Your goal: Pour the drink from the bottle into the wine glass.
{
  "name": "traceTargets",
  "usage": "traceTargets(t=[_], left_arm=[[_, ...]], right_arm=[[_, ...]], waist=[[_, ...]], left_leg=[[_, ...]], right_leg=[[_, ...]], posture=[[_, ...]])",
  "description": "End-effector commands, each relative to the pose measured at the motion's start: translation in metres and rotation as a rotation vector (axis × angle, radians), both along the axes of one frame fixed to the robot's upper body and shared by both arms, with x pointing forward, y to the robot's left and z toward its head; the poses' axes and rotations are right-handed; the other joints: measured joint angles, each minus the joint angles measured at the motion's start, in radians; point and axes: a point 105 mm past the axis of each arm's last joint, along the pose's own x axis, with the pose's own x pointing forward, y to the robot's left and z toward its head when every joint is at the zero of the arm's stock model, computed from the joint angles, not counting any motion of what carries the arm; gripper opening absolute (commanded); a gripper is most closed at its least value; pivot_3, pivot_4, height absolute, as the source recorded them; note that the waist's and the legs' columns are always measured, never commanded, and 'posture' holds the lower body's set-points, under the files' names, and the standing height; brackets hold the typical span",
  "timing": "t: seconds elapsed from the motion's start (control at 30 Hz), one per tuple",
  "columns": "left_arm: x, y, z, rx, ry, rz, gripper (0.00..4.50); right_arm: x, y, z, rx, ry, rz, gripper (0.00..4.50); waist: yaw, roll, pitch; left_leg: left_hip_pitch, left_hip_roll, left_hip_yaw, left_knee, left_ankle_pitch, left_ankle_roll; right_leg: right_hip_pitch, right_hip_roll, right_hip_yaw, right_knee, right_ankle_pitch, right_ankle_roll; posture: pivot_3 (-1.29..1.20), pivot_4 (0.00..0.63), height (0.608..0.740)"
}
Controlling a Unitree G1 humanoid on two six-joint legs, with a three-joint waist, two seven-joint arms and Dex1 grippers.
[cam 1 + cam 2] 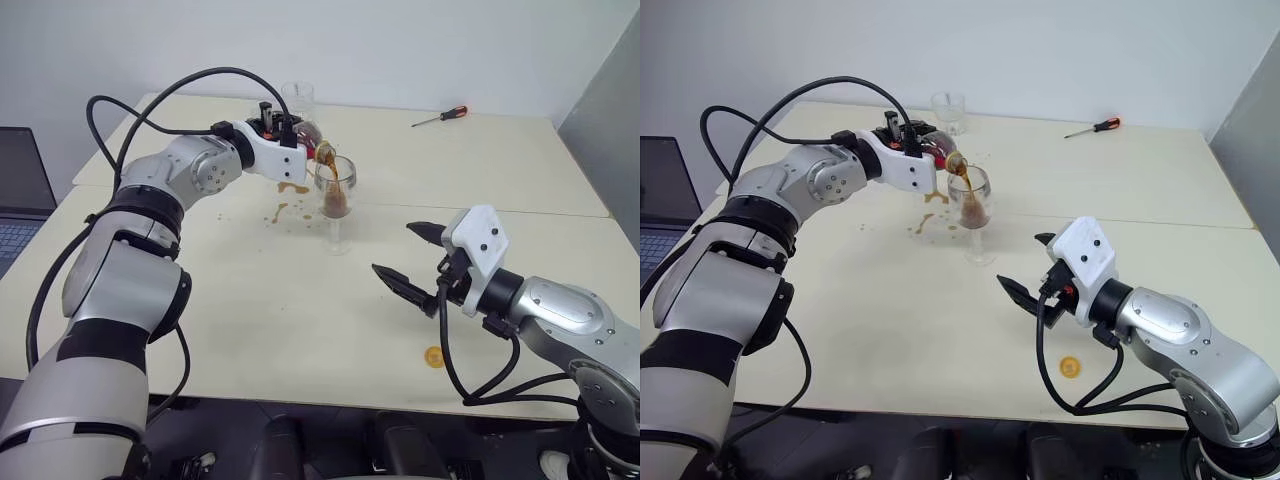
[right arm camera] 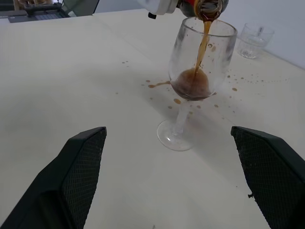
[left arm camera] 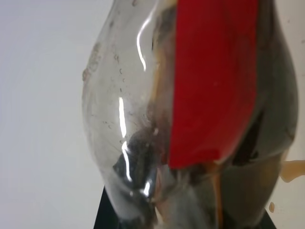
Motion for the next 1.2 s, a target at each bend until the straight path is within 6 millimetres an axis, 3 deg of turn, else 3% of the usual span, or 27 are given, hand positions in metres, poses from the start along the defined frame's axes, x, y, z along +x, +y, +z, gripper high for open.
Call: traceTargets(t=[0.03, 1.2], left_arm=[[-0.002, -0.0037, 0.0306, -0.006, -0.086, -0.013, 0.76], [-0.0031, 0.0034, 0.0358, 0.019, -0.091, 0.001, 0.76]], right_arm=[[-0.0021, 0.0021, 0.0122, 0.002, -0.06, 0.012, 4.5], [0.0002, 0.0074, 0.0187, -0.01, -0.076, 0.046, 4.5]], waist=[[0.0, 0.0, 0.0], [0.0, 0.0, 0.0]], left_leg=[[0.0, 0.0, 0.0, 0.0, 0.0, 0.0], [0.0, 0.0, 0.0, 0.0, 0.0, 0.0]], right_leg=[[0.0, 0.0, 0.0, 0.0, 0.0, -0.001], [0.0, 0.0, 0.0, 0.0, 0.001, -0.001]], posture=[[0.0, 0.15, 0.74], [0.0, 0.15, 0.74]])
